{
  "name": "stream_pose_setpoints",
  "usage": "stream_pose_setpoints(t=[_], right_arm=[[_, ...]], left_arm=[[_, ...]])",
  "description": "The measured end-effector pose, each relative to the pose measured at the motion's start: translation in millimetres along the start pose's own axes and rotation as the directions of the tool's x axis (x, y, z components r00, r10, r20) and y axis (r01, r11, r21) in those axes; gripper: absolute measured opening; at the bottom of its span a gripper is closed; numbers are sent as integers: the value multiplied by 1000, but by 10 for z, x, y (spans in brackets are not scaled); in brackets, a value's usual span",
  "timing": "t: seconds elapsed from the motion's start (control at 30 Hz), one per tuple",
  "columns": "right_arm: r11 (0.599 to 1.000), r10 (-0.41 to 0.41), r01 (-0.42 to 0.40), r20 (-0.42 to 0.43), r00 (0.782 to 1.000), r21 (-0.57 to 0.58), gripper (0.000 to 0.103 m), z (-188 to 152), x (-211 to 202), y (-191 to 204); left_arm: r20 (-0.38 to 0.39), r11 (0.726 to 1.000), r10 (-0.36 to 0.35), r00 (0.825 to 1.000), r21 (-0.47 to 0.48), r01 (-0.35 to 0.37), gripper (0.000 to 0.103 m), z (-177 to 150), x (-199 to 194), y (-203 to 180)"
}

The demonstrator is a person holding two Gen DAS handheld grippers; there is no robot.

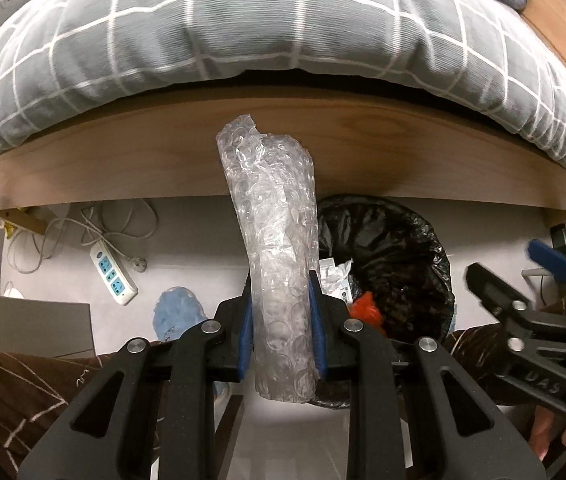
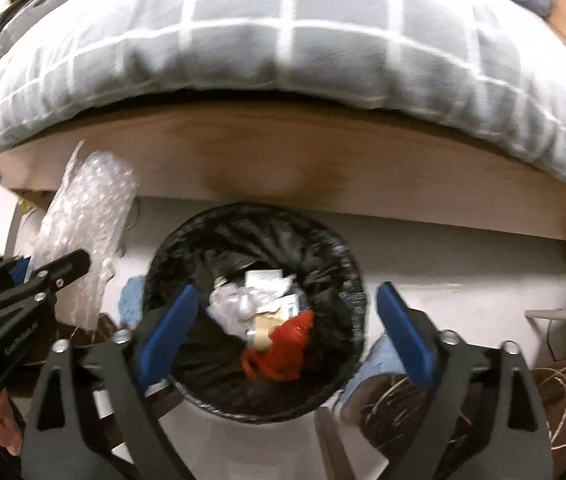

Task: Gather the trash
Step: 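Open the left tool to drop the bubble wrap into the bin, then move both tools back over the bed toward the black wipe packet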

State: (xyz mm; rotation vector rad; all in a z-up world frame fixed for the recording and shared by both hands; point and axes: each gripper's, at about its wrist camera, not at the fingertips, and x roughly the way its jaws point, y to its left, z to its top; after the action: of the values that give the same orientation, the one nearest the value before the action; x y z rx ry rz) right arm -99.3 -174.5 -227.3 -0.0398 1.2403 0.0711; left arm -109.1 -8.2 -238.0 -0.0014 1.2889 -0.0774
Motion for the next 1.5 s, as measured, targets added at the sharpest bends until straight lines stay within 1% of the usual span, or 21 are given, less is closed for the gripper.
stream_pose_setpoints(t=[0.07,0.17,0.3,0.43,0.5,0.63,0.7,0.83,0.9,0.93,1.0,1.03,1.07,1.17,1.27,1.4,1.5], right_arm=[[1000,-16,16,12,1000,26,95,-8,-45,-122],[996,-52,51,13,999,72,95,-36,-99,-355],[987,-76,73,12,997,142,95,-63,-175,-647],[979,-92,84,33,995,188,95,-65,-298,-854],[977,-91,80,45,995,198,95,-64,-357,-912],[975,-122,105,74,990,195,95,-60,-470,-976],[974,-122,103,81,989,201,95,-40,-534,-984],[973,-120,103,71,990,204,95,-38,-512,-988],[974,-118,101,74,990,201,95,-29,-506,-959],[975,-117,100,77,990,197,95,-18,-509,-935],[978,-116,100,77,990,185,95,-7,-483,-890],[979,-110,94,80,991,181,95,0,-478,-858],[980,-107,91,81,991,178,95,15,-482,-836],[982,-105,89,90,990,166,95,57,-484,-764],[984,-101,85,98,990,156,95,102,-491,-707],[986,-86,69,109,990,150,95,170,-519,-648],[988,-85,67,127,988,140,95,210,-551,-617]], left_arm=[[-6,1000,-11,1000,0,11,23,11,16,-51],[12,999,-21,1000,24,21,23,56,-11,-228],[9,997,-47,999,55,46,23,81,-19,-470],[11,995,-58,998,84,57,23,92,-33,-654],[7,994,-64,998,93,63,23,93,-27,-721],[-5,991,-81,997,102,81,23,85,-6,-818],[-7,989,-90,996,117,91,23,76,2,-873],[7,987,-94,996,128,93,27,77,-2,-890],[16,988,-84,996,134,81,32,65,-5,-879],[19,988,-76,997,139,73,37,61,-4,-872],[15,987,-79,997,141,77,39,60,6,-855],[19,987,-80,997,142,76,43,58,-2,-838],[30,987,-69,997,147,64,52,54,-19,-815],[53,989,-55,997,139,47,66,56,-61,-745],[74,990,-31,997,139,20,77,71,-120,-677],[99,992,-18,995,123,6,87,118,-216,-587],[119,994,-21,993,105,8,94,138,-285,-505]])
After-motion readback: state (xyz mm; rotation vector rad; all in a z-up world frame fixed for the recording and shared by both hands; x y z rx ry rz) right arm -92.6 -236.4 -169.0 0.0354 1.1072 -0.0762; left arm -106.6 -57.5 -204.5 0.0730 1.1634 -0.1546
